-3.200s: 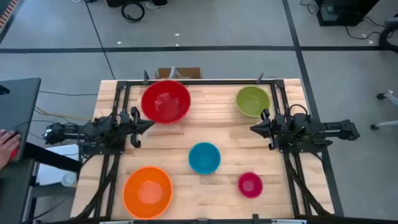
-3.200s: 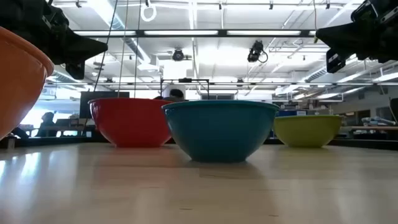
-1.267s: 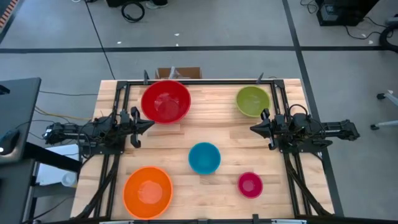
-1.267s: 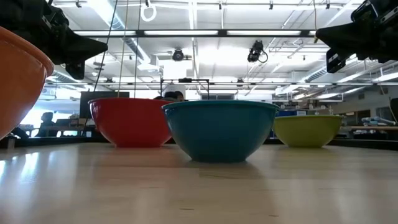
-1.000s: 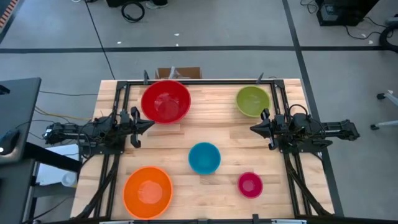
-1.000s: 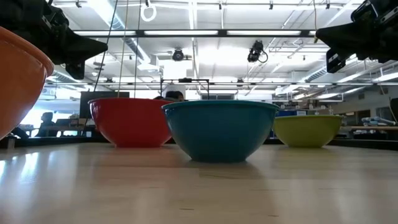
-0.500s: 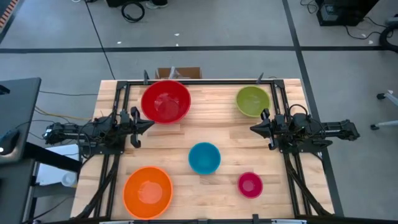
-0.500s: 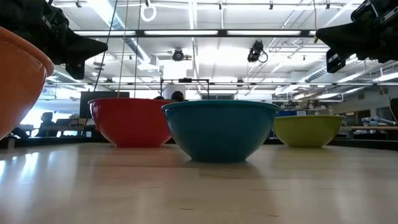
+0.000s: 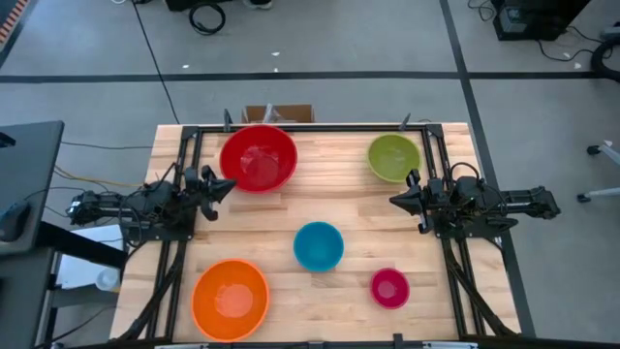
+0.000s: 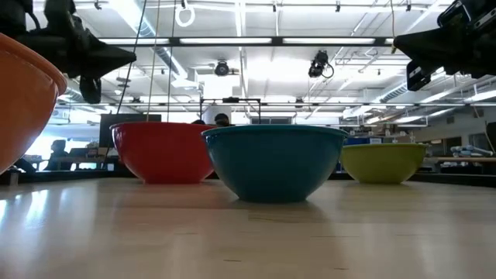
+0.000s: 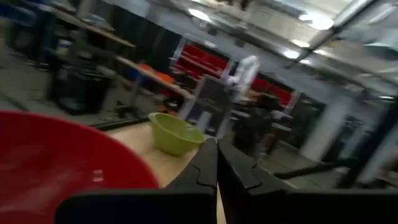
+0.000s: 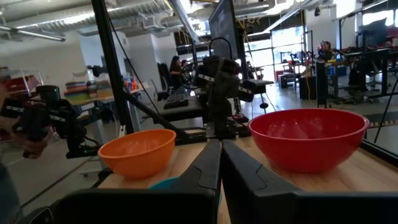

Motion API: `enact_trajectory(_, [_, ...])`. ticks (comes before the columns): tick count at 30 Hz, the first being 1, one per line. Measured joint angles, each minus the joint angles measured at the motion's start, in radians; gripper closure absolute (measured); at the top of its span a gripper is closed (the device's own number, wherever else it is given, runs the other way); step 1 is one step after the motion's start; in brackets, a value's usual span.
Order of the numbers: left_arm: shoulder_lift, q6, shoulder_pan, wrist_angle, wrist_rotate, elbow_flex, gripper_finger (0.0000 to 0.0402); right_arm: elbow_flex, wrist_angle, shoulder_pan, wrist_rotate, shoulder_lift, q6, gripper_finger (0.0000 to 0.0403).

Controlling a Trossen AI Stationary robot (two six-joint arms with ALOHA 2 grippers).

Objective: Nest bowls inside each other
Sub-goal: Stack the orange bowl on top of the red bowl

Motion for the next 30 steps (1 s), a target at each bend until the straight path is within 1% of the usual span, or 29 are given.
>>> enact_trajectory(2, [0.004,-0.004,0.0,0.01,-0.051,0.0,0.0395,0.0,0.02,0.0,0.038,0.0,-0.013,0.0381])
enact_trajectory(3, [0.004,-0.019,0.0,0.011,-0.062,0.0,0.0395,0.0,0.058,0.0,0.082,0.002,0.031,0.0381])
enact_trajectory(5, [0.006,-0.062,-0.002,0.018,-0.06,0.002,0.0395,0.002,0.123,0.0,0.18,0.003,0.186,0.0381])
enact_trajectory(6, [0.01,-0.086,-0.007,0.014,-0.049,0.004,0.0395,0.002,0.136,-0.001,0.242,0.003,0.222,0.0381])
enact_trajectory(7, [0.026,-0.103,-0.015,0.011,-0.026,0.011,0.0395,0.001,0.154,-0.002,0.327,0.009,0.234,0.0381])
enact_trajectory(9, [0.064,-0.107,-0.035,-0.012,0.019,0.035,0.0395,0.001,0.183,-0.006,0.471,0.015,0.259,0.0381])
enact_trajectory(11, [0.12,-0.119,-0.057,-0.044,0.039,0.071,0.0396,0.001,0.207,-0.006,0.555,0.015,0.295,0.0381])
enact_trajectory(13, [0.181,-0.134,-0.079,-0.089,0.045,0.113,0.0398,0.001,0.235,-0.005,0.601,0.015,0.337,0.0381])
enact_trajectory(16, [0.28,-0.141,-0.106,-0.154,0.049,0.198,0.04,0.001,0.3,-0.005,0.604,0.015,0.374,0.0381])
enact_trajectory(18, [0.334,-0.162,-0.121,-0.236,0.051,0.257,0.04,0.001,0.318,-0.006,0.611,0.015,0.363,0.0381])
enact_trajectory(20, [0.387,-0.181,-0.134,-0.326,0.057,0.318,0.04,0.001,0.322,-0.009,0.676,0.015,0.365,0.0381])
enact_trajectory(22, [0.422,-0.216,-0.14,-0.432,0.062,0.376,0.04,0.001,0.308,-0.016,0.741,0.015,0.409,0.0381])
enact_trajectory(24, [0.453,-0.265,-0.139,-0.515,0.062,0.422,0.04,0.001,0.259,-0.021,0.748,0.018,0.451,0.0381])
enact_trajectory(25, [0.465,-0.284,-0.136,-0.545,0.061,0.443,0.0399,0.001,0.229,-0.024,0.732,0.021,0.477,0.0382])
enact_trajectory(27, [0.479,-0.3,-0.13,-0.599,0.061,0.472,0.0389,0.001,0.161,-0.029,0.662,0.04,0.534,0.0386])
enact_trajectory(30, [0.489,-0.294,-0.13,-0.651,0.06,0.511,0.0359,0.0,0.126,-0.03,0.546,0.103,0.631,0.0394])
